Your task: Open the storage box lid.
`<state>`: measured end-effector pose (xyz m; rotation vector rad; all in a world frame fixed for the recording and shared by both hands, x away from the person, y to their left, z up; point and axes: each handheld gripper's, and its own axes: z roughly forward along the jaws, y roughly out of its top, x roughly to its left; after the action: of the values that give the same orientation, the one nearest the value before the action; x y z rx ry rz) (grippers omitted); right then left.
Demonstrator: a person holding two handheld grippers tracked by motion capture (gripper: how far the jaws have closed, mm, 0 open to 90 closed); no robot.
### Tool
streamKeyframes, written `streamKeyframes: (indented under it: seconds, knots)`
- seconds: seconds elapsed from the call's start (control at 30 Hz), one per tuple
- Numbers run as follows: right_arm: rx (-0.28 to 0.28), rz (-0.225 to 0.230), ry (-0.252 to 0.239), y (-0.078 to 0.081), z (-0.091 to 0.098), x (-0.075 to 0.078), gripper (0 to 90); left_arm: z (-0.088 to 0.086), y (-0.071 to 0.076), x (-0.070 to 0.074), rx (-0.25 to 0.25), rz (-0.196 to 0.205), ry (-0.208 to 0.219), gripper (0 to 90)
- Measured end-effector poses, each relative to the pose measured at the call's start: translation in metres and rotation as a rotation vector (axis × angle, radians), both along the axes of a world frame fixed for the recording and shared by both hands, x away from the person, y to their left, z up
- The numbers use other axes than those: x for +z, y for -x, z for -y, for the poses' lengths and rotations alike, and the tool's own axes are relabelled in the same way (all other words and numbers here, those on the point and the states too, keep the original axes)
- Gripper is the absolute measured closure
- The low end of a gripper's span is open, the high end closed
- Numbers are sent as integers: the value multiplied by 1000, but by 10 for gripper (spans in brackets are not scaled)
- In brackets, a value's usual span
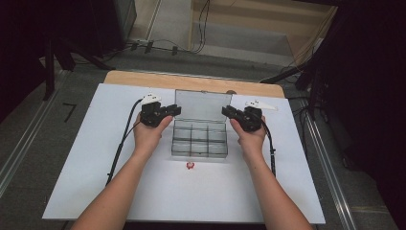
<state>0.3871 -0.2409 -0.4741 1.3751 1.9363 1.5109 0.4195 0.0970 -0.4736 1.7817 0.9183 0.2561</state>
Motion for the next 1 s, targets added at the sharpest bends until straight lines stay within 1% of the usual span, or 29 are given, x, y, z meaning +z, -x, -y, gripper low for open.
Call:
streamKeyframes:
  seconds: [0.2, 0.33, 0.43, 0.5, 0.57, 0.63, 0.7, 0.93, 1.0]
  knots:
    - [-13, -10, -7, -4, 0, -3, 713, 0, -2, -2, 16, -2, -19, 761]
    - [-24, -26, -20, -6, 0, -7, 722, 0, -3, -4, 25, -5, -26, 778]
    - [-29, -43, -42, -8, 0, -11, 725, 1, -3, -5, 32, -12, -25, 788]
    - [-32, -51, -41, -9, 0, -12, 725, 1, -4, -6, 42, -17, -26, 791]
    - [-33, -57, -33, -10, -1, -14, 725, 1, -5, -7, 41, -21, -24, 796]
    - [-32, -65, -25, -11, -1, -15, 723, 1, -6, -8, 46, -32, -9, 799]
    - [-33, -72, -30, -11, -2, -16, 721, 0, -7, -8, 46, -42, 3, 800]
    - [-35, -87, -49, -13, -1, -20, 718, 0, -9, -10, 52, -59, 6, 793]
    - [-36, -87, -48, -14, -1, -20, 715, -1, -10, -11, 49, -70, 20, 794]
